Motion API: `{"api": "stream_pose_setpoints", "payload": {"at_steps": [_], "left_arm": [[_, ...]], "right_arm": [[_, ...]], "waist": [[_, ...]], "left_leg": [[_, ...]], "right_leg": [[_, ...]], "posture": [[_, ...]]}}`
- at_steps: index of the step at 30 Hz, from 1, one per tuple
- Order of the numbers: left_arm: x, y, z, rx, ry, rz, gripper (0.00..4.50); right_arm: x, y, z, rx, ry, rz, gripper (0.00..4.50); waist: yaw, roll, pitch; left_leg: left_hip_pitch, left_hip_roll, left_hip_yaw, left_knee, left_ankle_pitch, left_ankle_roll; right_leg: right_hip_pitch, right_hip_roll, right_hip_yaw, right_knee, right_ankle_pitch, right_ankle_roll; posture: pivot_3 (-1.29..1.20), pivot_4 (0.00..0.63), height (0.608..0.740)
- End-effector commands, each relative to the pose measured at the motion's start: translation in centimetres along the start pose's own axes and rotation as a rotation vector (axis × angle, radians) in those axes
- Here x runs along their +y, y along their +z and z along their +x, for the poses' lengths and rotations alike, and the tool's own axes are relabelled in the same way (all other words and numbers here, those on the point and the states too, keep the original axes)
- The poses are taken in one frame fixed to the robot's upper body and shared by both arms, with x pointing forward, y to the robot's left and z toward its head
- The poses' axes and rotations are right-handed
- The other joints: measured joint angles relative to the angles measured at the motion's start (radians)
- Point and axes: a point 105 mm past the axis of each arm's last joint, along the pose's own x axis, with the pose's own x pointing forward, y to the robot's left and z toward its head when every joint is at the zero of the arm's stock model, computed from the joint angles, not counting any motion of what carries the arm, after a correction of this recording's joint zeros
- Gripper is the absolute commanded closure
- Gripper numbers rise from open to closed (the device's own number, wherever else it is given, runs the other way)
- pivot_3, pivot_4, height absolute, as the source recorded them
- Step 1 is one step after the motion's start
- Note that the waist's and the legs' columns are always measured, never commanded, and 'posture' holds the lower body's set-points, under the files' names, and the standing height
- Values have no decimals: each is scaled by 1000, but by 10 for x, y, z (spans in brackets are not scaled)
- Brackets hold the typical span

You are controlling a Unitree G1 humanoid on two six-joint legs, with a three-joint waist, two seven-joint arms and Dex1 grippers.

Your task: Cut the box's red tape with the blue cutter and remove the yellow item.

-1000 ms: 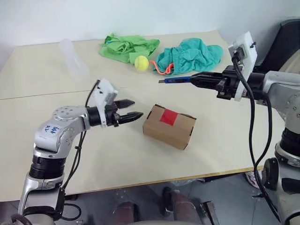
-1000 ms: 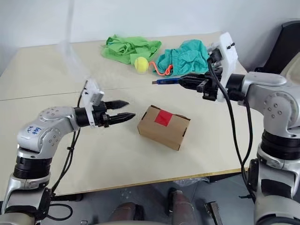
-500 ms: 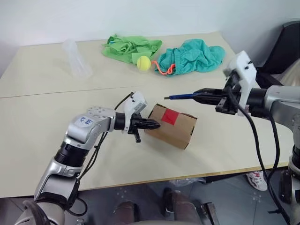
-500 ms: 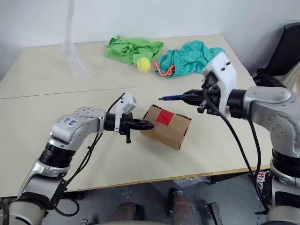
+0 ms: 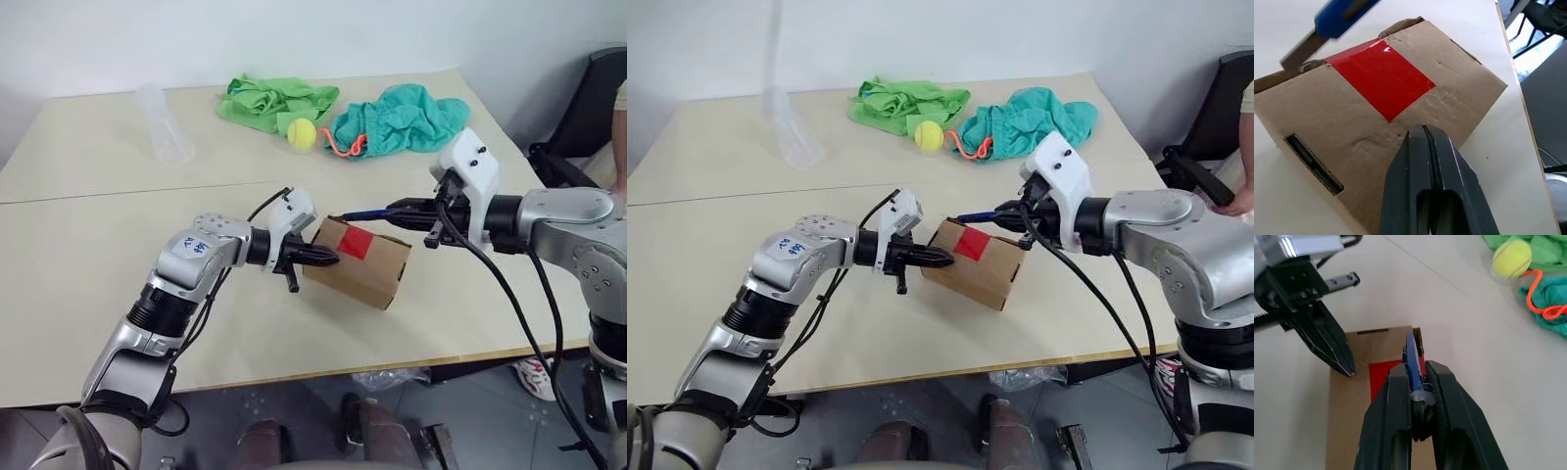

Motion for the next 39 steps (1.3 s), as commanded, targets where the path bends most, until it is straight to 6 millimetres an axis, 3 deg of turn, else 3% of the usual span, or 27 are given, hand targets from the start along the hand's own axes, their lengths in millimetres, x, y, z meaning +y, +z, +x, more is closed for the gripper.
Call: {"api": "stream_pose_setpoints", "payload": {"at_steps": [1,16,25,39], "left_arm": [[3,-3,-3,25,7,1,4500],[5,-5,-4,45,2,3,4500],[8,-4,-2,50,6,-7,4500],[8,-7,5,77,24,-29,4500]], "right_arm": [[-2,7,-3,-23,-11,-42,4349],[-3,5,3,-22,14,-52,4349],[-1,-11,3,81,62,-42,4349],[-18,-17,9,224,107,-25,4349]], "waist": [[0,0,0],[0,0,0],[0,0,0],[0,-2,-1]], "left_leg": [[0,0,0,0,0,0],[0,0,0,0,0,0],[0,0,-1,0,0,0],[2,0,-1,1,0,1]], "right_leg": [[0,0,0,0,0,0],[0,0,0,0,0,0],[0,0,0,0,0,0],[2,-1,0,2,0,0]], "posture": [[0,150,740],[0,150,740],[0,150,740],[0,150,740]]}}
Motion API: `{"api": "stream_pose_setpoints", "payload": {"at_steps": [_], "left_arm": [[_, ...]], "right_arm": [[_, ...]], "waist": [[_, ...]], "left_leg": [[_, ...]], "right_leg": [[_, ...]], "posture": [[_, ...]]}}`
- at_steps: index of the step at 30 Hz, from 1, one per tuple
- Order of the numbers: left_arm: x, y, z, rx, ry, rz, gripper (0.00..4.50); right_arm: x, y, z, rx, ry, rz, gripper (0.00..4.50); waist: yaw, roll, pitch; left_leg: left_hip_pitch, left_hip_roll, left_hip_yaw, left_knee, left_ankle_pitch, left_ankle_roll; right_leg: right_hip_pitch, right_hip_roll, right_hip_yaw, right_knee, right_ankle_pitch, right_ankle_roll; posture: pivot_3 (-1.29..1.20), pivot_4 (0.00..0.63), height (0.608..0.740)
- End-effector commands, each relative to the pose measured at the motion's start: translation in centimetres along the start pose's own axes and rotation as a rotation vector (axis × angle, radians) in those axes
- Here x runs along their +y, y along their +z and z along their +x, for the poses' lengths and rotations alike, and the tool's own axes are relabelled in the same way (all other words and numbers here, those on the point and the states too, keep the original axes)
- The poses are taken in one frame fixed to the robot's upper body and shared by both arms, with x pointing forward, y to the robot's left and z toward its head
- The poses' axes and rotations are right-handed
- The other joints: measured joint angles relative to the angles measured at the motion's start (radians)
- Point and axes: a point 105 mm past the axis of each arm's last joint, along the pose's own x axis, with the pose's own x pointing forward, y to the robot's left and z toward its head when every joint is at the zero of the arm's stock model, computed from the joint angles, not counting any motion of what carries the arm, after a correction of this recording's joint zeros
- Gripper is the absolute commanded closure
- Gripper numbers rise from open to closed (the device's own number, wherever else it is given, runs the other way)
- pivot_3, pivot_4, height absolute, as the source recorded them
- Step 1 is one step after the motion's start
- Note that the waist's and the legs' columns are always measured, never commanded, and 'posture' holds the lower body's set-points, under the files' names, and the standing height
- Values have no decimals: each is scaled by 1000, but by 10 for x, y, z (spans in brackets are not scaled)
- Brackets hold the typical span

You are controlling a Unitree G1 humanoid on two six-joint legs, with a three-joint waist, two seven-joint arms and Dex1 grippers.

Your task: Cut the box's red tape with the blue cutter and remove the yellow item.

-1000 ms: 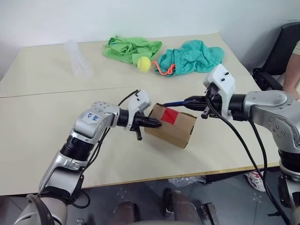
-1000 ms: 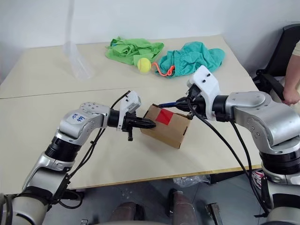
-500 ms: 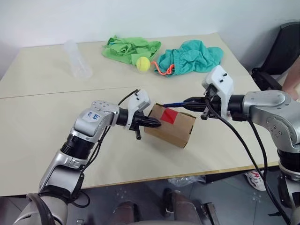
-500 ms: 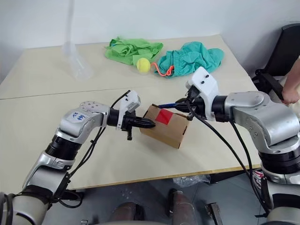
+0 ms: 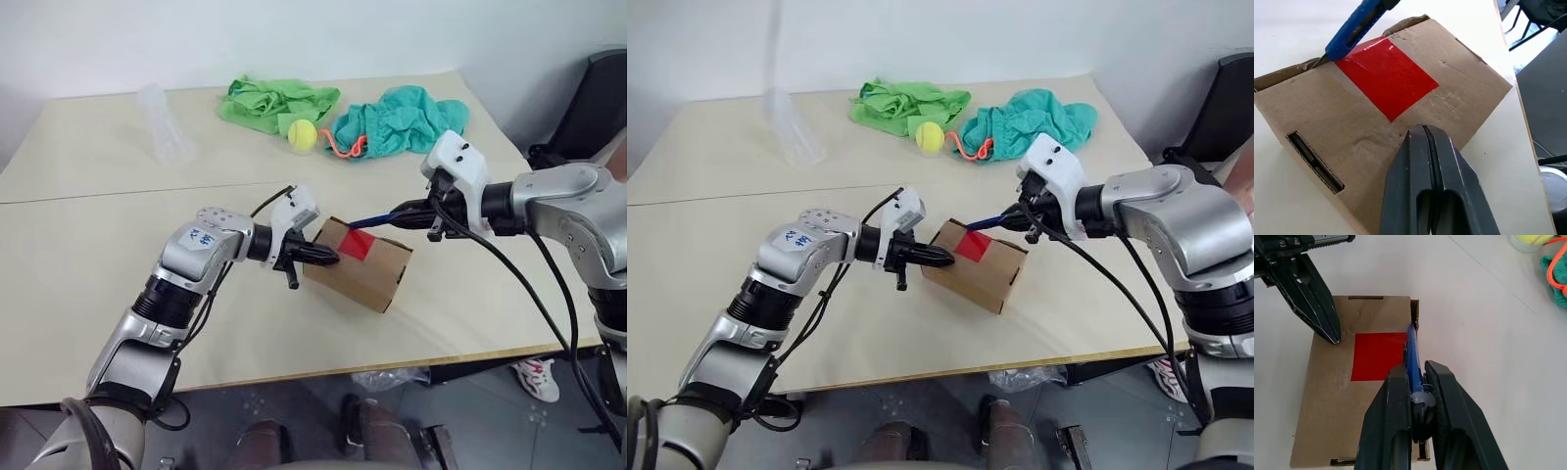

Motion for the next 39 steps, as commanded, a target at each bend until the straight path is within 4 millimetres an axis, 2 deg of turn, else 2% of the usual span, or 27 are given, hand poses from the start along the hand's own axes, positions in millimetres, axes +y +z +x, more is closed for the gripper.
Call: {"api": "stream_pose_setpoints", "payload": {"at_steps": [1,11,24,39], "left_arm": [[4,-8,3,40,38,-10,4500],[3,-16,6,77,52,-35,4500],[8,-26,9,128,111,-45,4500],[10,-26,11,127,125,-56,4500]], "right_arm": [[-1,-7,1,61,23,12,4349],[0,-5,-6,128,59,15,4349],[7,-13,-10,220,91,27,4349],[6,-18,-17,283,102,31,4349]], "waist": [[0,0,0],[2,0,0],[3,0,0],[6,0,0]], "left_leg": [[1,0,0,0,0,0],[11,1,-7,-2,-1,3],[11,2,-5,-2,-4,7],[12,-2,-6,-2,-3,10]], "right_leg": [[0,0,0,0,0,0],[12,-2,0,-4,0,1],[15,-4,-1,-10,3,5],[16,-10,-2,-14,4,7]], "posture": [[0,150,740],[0,150,740],[0,150,740],[0,150,740]]}}
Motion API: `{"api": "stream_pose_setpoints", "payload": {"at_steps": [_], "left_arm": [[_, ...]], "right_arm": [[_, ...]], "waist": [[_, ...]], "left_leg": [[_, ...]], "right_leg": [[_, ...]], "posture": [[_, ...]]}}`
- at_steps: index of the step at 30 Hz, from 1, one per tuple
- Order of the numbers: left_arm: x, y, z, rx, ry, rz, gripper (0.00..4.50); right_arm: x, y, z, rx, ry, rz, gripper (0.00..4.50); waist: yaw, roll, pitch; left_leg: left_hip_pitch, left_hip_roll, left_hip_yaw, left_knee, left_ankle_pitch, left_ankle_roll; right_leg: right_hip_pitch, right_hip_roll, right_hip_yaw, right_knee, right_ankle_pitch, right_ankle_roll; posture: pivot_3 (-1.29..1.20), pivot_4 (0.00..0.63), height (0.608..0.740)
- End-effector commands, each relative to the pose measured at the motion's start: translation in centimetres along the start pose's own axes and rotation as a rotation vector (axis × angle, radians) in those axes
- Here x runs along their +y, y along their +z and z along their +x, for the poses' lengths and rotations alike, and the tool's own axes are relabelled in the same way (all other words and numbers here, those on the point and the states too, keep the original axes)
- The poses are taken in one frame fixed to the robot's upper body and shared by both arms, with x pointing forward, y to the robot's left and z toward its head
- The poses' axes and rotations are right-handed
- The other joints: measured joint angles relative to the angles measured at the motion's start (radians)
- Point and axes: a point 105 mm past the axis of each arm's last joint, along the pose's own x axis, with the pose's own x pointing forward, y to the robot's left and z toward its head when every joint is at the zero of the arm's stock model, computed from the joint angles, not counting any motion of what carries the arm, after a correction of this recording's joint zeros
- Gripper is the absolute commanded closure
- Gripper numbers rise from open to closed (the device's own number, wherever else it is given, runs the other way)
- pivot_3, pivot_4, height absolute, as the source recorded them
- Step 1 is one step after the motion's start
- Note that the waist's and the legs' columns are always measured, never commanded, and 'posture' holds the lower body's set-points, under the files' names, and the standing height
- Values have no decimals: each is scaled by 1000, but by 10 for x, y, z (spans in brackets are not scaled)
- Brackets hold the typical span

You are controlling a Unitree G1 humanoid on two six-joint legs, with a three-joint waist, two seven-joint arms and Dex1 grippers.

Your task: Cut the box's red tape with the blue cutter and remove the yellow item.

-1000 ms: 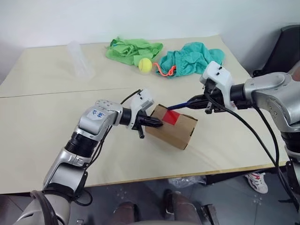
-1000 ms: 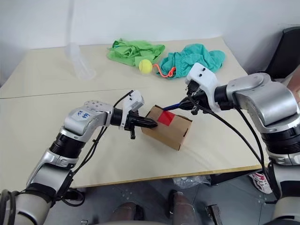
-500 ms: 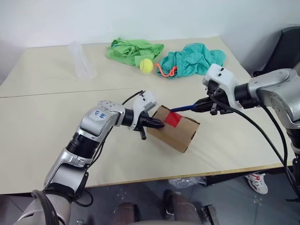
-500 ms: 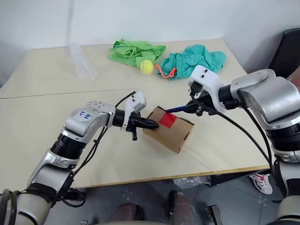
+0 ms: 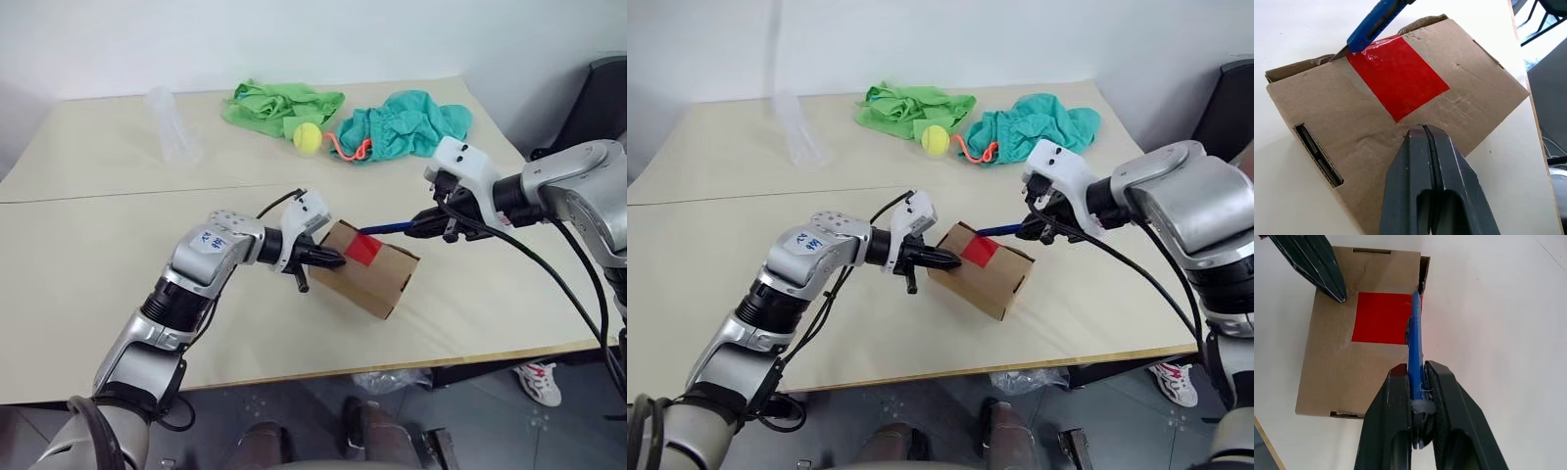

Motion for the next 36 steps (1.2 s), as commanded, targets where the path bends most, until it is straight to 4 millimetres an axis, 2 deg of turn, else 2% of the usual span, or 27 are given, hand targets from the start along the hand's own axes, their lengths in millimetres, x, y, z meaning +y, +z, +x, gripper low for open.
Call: {"api": "stream_pose_setpoints", "payload": {"at_steps": [1,6,12,19,25,36], "left_arm": [[13,-25,1,92,86,-60,4500],[13,-25,2,87,91,-62,4500],[13,-25,3,80,92,-66,4500],[15,-25,3,72,100,-65,4500],[16,-23,5,67,103,-61,4500],[19,-23,5,61,118,-68,4500]], "right_arm": [[8,-6,-1,45,59,3,4349],[7,-7,0,53,68,4,4349],[3,0,10,46,91,22,4349],[2,7,13,74,155,59,4349],[7,1,11,167,230,89,4349],[2,-6,8,257,243,61,4349]], "waist": [[0,0,0],[0,0,0],[-6,0,0],[-8,0,0],[-6,0,0],[-5,0,0]], "left_leg": [[0,0,0,0,0,0],[0,-1,0,0,0,2],[0,-2,0,0,0,2],[1,-3,1,0,1,3],[1,-3,1,0,0,3],[-1,-3,0,-1,-1,4]], "right_leg": [[0,0,0,-1,0,1],[0,-1,0,-1,1,2],[1,-2,0,-1,1,2],[1,-3,1,0,2,3],[1,-3,1,-1,2,3],[1,-3,-1,-3,2,4]], "posture": [[0,150,740],[0,150,740],[0,150,740],[0,150,740],[0,150,740],[0,150,740]]}}
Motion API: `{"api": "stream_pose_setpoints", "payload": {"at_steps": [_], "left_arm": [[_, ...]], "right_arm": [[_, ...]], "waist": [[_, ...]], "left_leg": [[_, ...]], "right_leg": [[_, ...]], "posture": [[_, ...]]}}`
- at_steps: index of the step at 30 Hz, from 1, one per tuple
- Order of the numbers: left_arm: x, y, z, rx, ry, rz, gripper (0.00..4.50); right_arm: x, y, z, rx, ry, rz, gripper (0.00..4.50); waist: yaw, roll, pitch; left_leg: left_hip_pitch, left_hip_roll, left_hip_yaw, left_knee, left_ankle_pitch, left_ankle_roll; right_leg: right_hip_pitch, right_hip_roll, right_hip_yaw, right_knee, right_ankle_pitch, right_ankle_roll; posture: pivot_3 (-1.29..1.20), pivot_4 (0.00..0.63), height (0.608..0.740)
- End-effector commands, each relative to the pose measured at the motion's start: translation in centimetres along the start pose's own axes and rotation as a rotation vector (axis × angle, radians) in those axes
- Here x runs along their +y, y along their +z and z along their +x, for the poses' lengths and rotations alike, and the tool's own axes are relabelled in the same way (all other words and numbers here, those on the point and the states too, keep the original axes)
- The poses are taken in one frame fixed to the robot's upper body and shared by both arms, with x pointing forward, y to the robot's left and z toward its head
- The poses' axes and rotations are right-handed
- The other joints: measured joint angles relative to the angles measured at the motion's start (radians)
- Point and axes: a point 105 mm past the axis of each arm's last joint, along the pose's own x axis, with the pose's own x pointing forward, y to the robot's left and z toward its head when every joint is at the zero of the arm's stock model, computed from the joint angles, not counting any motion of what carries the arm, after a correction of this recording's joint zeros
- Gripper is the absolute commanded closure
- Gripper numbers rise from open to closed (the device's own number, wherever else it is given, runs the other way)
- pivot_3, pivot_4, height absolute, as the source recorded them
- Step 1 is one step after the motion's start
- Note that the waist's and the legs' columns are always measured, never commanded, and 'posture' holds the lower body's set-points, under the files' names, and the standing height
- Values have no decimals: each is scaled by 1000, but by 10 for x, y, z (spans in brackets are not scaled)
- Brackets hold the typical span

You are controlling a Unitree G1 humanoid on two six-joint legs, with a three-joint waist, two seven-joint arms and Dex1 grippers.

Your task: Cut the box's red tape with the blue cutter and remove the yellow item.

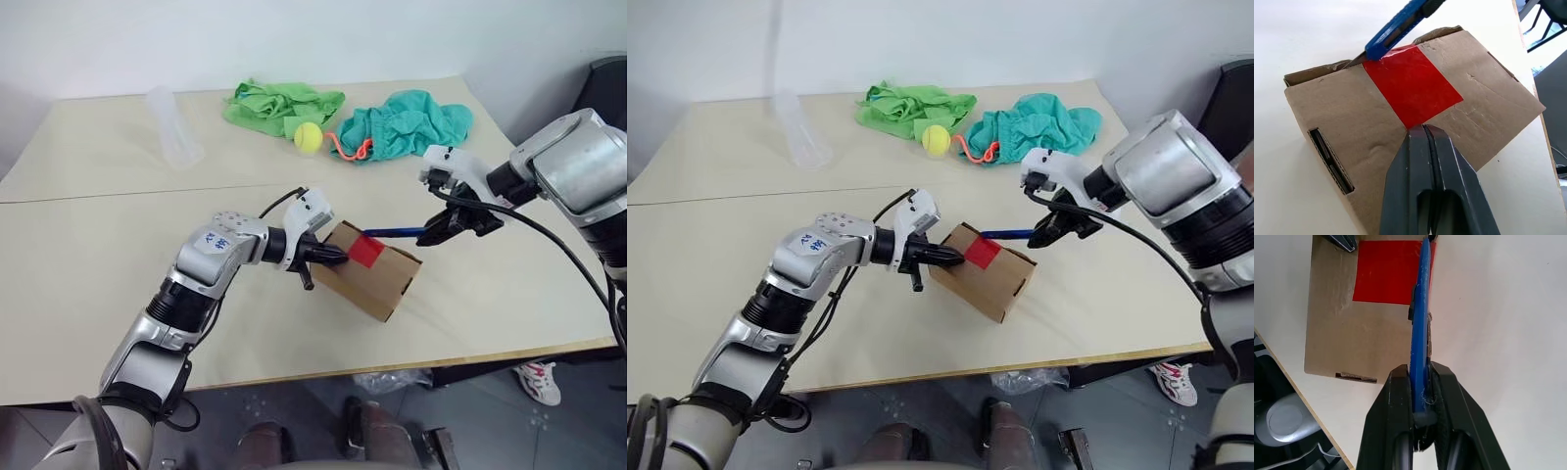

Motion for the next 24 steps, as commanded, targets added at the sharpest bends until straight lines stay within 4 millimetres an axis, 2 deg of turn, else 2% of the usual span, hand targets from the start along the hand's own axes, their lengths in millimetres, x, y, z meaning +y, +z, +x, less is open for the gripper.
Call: {"api": "stream_pose_setpoints", "payload": {"at_steps": [1,9,17,24], "left_arm": [[16,-26,0,88,96,-59,4500],[17,-25,0,80,102,-62,4500],[17,-21,4,73,97,-60,4500],[18,-19,5,70,98,-59,4500]], "right_arm": [[10,1,5,15,79,-23,4349],[6,17,-2,-55,59,-11,4349],[5,14,-3,-44,53,-2,4349],[-1,18,-6,-85,17,43,4349]], "waist": [[0,0,0],[-3,0,0],[-3,0,0],[-3,0,0]], "left_leg": [[0,0,0,0,0,0],[1,0,1,0,0,0],[2,0,1,1,0,-1],[2,0,1,1,0,-1]], "right_leg": [[0,0,0,0,0,0],[0,0,1,0,0,0],[0,-1,1,1,0,0],[0,-1,1,1,0,0]], "posture": [[0,150,740],[0,150,740],[0,150,740],[0,150,740]]}}
